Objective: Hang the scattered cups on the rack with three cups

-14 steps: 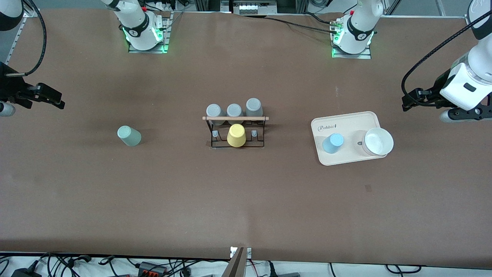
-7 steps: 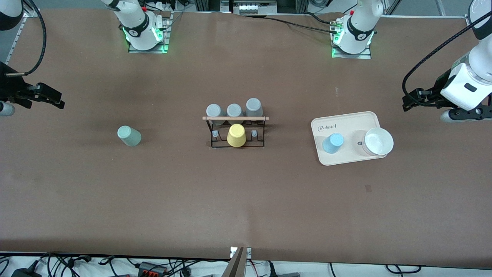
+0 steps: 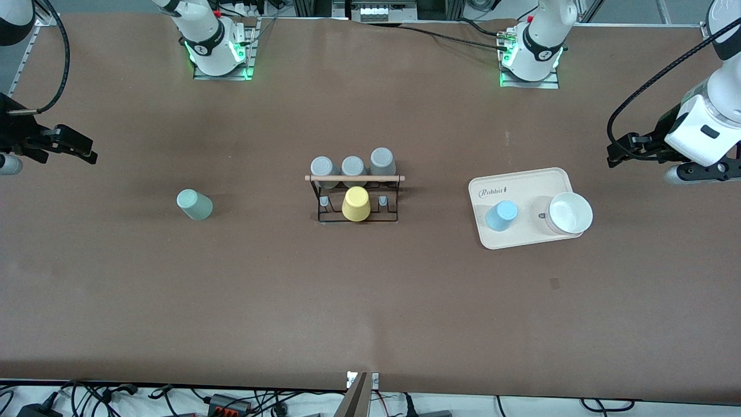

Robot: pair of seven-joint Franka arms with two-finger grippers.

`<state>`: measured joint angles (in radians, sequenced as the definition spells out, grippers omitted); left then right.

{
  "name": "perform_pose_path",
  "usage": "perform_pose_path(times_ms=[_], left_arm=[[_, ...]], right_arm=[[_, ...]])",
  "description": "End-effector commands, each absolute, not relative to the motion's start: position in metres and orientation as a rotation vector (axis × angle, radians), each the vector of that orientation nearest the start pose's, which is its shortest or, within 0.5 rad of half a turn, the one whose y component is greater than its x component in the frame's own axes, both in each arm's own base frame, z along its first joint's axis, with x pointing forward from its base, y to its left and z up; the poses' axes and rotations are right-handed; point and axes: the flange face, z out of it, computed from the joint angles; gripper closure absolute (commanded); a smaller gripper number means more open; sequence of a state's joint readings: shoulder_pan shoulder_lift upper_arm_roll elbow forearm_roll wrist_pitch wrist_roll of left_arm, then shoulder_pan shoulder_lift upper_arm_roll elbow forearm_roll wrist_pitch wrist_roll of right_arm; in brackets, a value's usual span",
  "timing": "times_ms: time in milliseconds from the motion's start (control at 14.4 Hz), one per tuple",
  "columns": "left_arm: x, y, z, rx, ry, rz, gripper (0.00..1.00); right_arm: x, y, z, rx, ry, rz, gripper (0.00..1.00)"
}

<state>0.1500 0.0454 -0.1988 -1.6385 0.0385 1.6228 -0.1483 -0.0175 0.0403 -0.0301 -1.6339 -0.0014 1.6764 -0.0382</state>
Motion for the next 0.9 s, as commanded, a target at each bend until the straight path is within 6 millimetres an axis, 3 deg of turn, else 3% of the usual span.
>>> perform_pose_path(times_ms=[0,833], left_arm=[[0.5638,-0.0162,0.5756,-3.110,-0.118,0.096,0.00],[0.5636,-0.0153,0.5755,-3.110,-0.118,0.099,0.00]], right_arm=[[0.5680,-0.0265,0.5878,-3.139,0.041,-0.007,0.00],[0.5705,-0.0258,0.5870,-3.141,0.036,-0.014,0.00]])
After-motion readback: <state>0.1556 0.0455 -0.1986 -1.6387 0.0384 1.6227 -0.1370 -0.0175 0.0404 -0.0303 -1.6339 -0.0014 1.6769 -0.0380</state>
